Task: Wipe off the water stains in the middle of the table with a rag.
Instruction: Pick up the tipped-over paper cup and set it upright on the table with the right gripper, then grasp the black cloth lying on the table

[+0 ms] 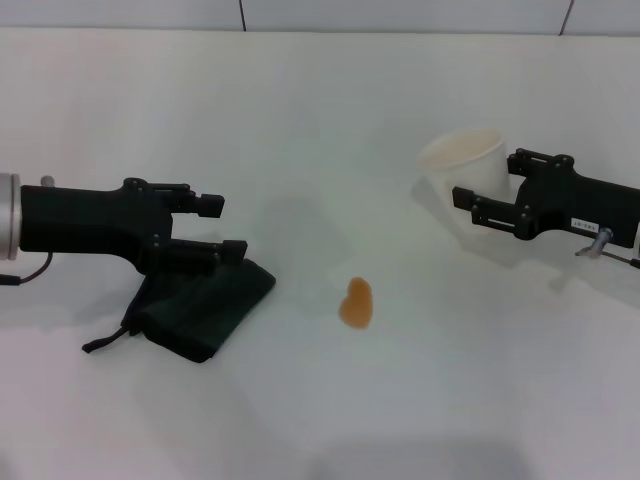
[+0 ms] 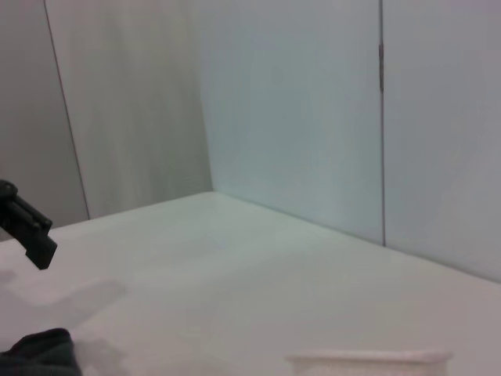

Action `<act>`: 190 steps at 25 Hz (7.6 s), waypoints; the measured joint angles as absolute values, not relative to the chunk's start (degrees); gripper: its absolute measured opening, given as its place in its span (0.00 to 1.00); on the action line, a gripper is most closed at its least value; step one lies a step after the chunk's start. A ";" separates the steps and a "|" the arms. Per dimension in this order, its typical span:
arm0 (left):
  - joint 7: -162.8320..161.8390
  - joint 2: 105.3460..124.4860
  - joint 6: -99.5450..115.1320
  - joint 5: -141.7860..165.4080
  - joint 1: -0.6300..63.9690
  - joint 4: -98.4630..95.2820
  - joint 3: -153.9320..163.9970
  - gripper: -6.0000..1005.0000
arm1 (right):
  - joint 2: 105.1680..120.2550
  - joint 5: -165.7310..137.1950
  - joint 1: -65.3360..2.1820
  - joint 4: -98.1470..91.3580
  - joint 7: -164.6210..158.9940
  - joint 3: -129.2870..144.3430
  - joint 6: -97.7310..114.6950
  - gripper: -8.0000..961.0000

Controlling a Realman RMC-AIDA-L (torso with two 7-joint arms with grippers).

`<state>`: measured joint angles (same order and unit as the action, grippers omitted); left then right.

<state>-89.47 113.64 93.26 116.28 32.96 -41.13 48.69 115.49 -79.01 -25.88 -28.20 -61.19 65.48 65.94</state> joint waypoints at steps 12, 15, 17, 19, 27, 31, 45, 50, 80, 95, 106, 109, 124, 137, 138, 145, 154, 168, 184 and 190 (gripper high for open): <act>-89.47 113.47 93.10 116.30 32.98 -41.14 48.69 0.78 | 115.40 -75.37 -24.51 -27.54 -58.95 65.39 66.80 0.70; -89.47 113.46 93.08 116.32 33.08 -41.14 48.69 0.78 | 115.40 -75.37 -24.51 -27.40 -58.95 65.38 66.50 0.70; -89.47 113.46 93.07 116.33 33.13 -41.14 48.69 0.78 | 115.39 -75.37 -24.51 -27.20 -58.95 65.38 66.27 0.70; -89.43 113.46 93.07 116.34 33.12 -41.14 48.69 0.78 | 115.40 -75.37 -24.52 -26.77 -58.92 65.39 66.07 0.70; -88.97 113.52 93.07 116.37 33.05 -41.14 48.69 0.78 | 115.40 -75.38 -24.24 -26.60 -58.89 65.39 66.03 0.70; -88.95 113.54 93.07 116.37 33.04 -41.13 48.69 0.78 | 115.40 -75.39 -23.96 -26.60 -58.88 65.39 66.29 0.70; -89.27 113.56 93.12 116.37 33.04 -41.14 48.76 0.78 | 115.40 -75.41 -23.42 -26.62 -58.88 65.48 66.45 0.70; -89.29 113.55 93.10 116.37 33.05 -41.13 48.78 0.78 | 115.40 -75.41 -23.37 -26.64 -58.88 65.48 66.64 0.70; -89.47 113.37 93.07 116.46 33.50 -41.13 48.78 0.78 | 115.31 -74.80 -22.03 -26.62 -58.80 65.39 67.04 0.76; -89.47 113.56 93.08 117.62 33.71 -41.14 48.78 0.78 | 115.21 -74.78 -20.64 -26.85 -58.80 65.29 68.67 0.82; -89.47 113.56 93.08 117.62 33.79 -41.20 48.80 0.78 | 115.18 -74.70 -20.23 -26.63 -58.89 64.84 68.69 0.87; -89.47 113.60 93.08 117.62 33.77 -41.22 48.77 0.78 | 115.19 -74.67 -20.13 -26.63 -59.04 64.78 68.85 0.89; -89.54 113.65 93.03 117.59 33.79 -41.22 48.80 0.78 | 115.15 -68.91 -17.31 -23.54 -53.63 64.40 75.12 0.90; -89.66 113.73 92.98 117.55 33.65 -41.13 48.78 0.77 | 114.96 -68.88 -14.99 -23.50 -53.53 63.99 76.92 0.89; -89.66 113.73 92.98 117.54 33.66 -41.13 48.78 0.77 | 114.94 -68.88 -14.88 -23.55 -53.53 63.99 77.20 0.89; -89.65 113.78 92.98 117.45 33.74 -41.13 48.78 0.77 | 114.79 -69.13 -14.38 -23.90 -53.62 63.98 78.40 0.89; -89.65 113.82 92.99 117.33 33.52 -41.13 48.73 0.77 | 114.55 -69.21 -12.63 -25.96 -54.50 63.98 78.64 0.89; -89.65 113.90 92.99 117.23 33.53 -41.13 48.59 0.77 | 114.11 -69.32 -10.72 -28.16 -56.14 63.98 80.41 0.89; -89.51 114.25 92.74 117.23 33.46 -41.13 48.42 0.77 | 113.40 -71.92 -9.91 -34.27 -60.09 63.41 87.68 0.88; -89.57 114.26 92.72 117.23 33.63 -41.15 48.42 0.77 | 114.06 -78.67 -11.18 -38.75 -63.46 63.33 87.01 0.88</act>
